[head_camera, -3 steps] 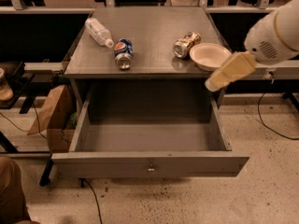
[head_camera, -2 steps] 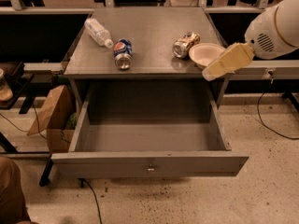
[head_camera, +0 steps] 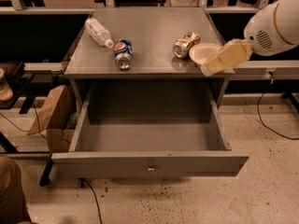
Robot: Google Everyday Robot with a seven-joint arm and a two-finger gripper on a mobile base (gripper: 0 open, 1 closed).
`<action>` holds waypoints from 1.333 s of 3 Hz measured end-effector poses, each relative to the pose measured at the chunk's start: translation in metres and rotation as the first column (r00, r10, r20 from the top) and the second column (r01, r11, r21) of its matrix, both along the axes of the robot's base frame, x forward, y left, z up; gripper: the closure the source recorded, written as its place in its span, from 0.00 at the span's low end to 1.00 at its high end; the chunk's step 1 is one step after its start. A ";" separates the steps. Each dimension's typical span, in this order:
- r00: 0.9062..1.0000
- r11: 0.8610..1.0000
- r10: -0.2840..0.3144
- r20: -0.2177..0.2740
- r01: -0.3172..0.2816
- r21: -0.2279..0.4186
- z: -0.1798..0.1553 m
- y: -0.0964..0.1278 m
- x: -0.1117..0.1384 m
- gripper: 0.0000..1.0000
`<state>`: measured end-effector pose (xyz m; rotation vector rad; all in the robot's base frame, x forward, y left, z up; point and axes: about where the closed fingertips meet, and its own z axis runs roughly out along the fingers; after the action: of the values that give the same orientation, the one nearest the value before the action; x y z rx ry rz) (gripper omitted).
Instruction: Place orange can into top drawer
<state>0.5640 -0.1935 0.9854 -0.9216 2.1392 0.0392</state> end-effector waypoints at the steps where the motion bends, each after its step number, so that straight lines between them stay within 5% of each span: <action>1: 0.998 0.998 -0.048 0.051 0.045 0.054 0.000 0.007 0.042 0.00; 3: 0.984 0.986 -0.137 0.115 0.125 0.111 -0.025 0.003 0.123 0.00; 4: 0.982 0.983 -0.157 0.104 0.145 0.113 -0.051 -0.007 0.165 0.00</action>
Offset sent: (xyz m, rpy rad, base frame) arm 0.1324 0.0108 -0.0162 0.1329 -0.1611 -0.1527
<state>0.7287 -0.2004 0.9348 -0.6830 2.0755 0.0225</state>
